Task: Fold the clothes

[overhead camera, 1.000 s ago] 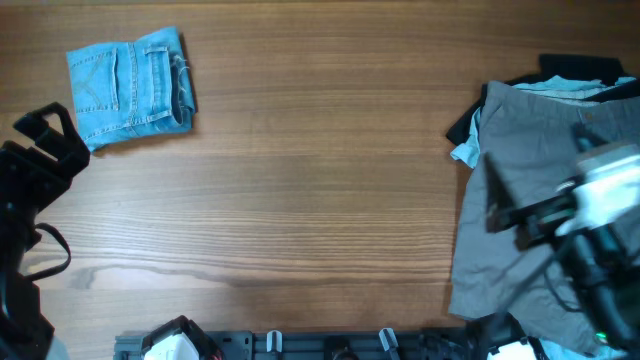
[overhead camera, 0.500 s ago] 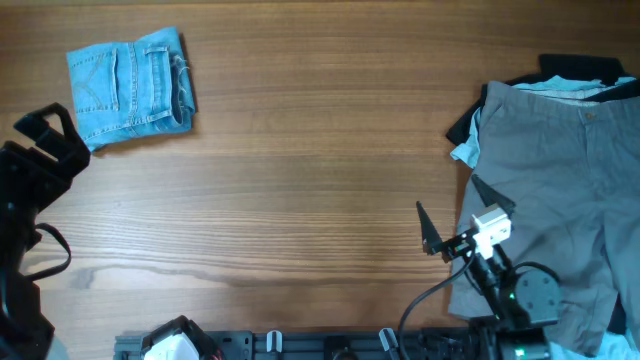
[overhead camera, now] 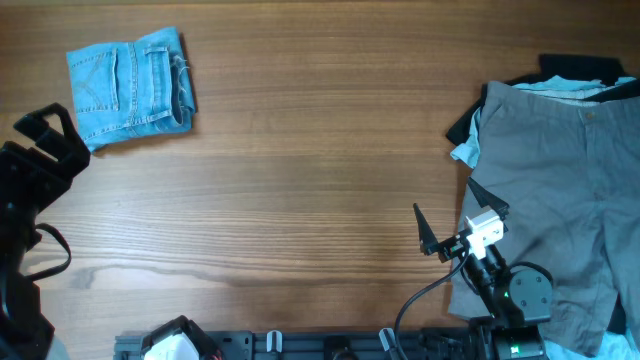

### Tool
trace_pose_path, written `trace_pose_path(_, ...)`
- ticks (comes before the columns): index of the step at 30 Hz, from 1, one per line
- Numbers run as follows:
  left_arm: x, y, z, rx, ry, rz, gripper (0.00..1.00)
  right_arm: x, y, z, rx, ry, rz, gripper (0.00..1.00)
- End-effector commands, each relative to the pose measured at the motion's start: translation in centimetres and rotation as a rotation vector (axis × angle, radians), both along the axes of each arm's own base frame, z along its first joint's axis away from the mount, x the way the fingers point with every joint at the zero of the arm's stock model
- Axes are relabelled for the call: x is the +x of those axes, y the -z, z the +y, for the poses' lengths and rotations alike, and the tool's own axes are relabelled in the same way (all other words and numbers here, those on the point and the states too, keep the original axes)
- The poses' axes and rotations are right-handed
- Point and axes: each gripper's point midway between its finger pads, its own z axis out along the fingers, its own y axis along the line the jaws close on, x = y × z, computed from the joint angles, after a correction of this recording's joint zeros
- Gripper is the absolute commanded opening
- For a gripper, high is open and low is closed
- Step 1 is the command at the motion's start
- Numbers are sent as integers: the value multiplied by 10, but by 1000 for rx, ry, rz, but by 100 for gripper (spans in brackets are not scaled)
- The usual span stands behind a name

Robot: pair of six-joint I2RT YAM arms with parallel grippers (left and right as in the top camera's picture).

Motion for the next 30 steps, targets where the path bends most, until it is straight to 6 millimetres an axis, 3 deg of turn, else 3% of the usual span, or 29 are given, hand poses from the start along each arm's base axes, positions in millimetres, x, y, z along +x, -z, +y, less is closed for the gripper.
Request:
trace_pose_path(1, 0, 0, 0, -3, -8, -3, 100, 0, -2, -2, -8, 8, -15, 100)
trace_pose_path(6, 0, -1, -5, -2, 11, -6, 100, 0, -2, -2, -8, 8, -15, 100)
trace_pose_path(12, -16, 1, -18, 10, 4, -1, 100, 0, -2, -2, -8, 8, -15, 100)
trace_pose_path(17, 6, 3, -51, 61, 166, -216, 100, 0, -2, -2, -8, 8, -15, 100)
trace_pose_path(20, 11, 28, -78, 125, 293, -347, 100, 0, -2, -2, -8, 8, -15, 100)
trace_pose_path(21, 10, 58, -85, 127, 323, -376, 100, 0, -2, -2, -8, 8, -15, 100)
trace_pose_path(24, 8, 114, -97, 114, 379, -383, 100, 0, -2, -2, -8, 8, -15, 100)
trace_pose_path(28, 4, 172, -111, 107, 455, -436, 100, 0, -2, -2, -8, 8, -15, 100)
trace_pose_path(30, 0, 191, -112, 116, 456, -472, 100, 0, -2, -2, -8, 8, -15, 100)
